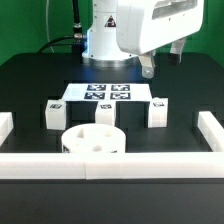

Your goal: Assemble stool

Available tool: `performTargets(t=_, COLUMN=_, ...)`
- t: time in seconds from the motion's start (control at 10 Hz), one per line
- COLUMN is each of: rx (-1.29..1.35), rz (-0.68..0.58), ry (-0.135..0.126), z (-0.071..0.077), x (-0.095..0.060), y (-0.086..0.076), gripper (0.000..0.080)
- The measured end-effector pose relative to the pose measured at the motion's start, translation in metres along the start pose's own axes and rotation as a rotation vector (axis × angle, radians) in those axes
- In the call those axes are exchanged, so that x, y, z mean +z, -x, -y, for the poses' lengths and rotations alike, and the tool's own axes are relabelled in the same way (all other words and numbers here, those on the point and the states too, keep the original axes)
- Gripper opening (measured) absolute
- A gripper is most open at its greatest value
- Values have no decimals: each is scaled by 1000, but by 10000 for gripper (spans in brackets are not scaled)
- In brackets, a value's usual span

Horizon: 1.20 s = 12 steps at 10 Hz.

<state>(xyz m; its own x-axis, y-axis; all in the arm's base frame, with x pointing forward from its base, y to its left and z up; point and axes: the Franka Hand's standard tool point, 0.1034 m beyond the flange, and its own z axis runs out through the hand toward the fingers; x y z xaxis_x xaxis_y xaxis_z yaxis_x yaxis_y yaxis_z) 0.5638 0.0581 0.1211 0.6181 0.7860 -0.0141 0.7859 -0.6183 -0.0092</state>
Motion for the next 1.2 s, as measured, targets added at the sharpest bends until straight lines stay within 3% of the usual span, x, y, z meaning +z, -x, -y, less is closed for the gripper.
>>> performTargets(t=0.5, rx=-10, rz=-2, ry=1, z=-2, x=2, y=1, gripper=649)
performTargets(t=0.7, rx=-39, rz=5, ry=-4, z=-20, x=24, y=18, gripper=649)
performTargets(t=1.0, rx=-89, rz=8, ry=-14, z=-46, x=43, y=29, gripper=649)
performTargets(t=1.2, rx=-97, rz=8, ry=-18, z=-50, x=47, y=29, gripper=649)
